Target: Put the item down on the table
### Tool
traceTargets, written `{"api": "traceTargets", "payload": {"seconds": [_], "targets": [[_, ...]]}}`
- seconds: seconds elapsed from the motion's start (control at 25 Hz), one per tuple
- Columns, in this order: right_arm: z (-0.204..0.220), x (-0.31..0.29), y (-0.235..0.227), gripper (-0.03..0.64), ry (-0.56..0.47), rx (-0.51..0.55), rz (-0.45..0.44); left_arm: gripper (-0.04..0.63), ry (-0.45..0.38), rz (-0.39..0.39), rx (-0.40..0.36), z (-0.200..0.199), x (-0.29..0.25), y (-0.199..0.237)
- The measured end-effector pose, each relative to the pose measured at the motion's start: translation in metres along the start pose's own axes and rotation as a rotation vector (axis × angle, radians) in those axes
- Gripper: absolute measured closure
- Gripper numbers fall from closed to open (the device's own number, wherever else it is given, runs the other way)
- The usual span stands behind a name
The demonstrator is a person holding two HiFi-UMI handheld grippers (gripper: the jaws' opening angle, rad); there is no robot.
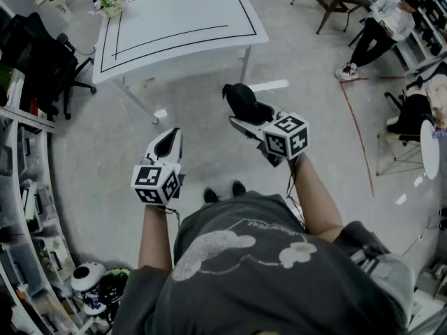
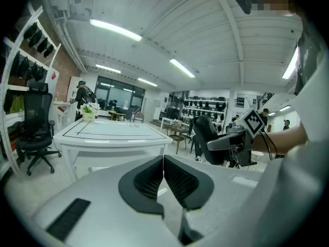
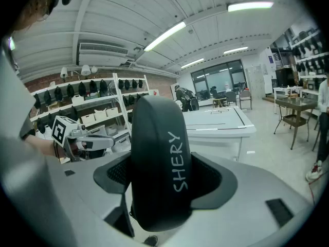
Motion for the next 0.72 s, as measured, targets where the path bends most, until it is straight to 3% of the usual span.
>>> {"api": "traceTargets", "payload": {"seconds": [0.72], "targets": [[-0.007, -0.025, 0.022, 0.284, 0.022, 0.001, 0.085, 0.592, 0.007, 0.057, 0.008, 0.01, 0.014, 0.049]]}}
Point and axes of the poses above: the fingertips, and each gripper's own axes: x backward along the fingers, y to its left, z out of its underside, the point moved 4 cm from there along x, backward along the fingers, and after that the axes turned 10 degrees about y, right-handed, at the moved point
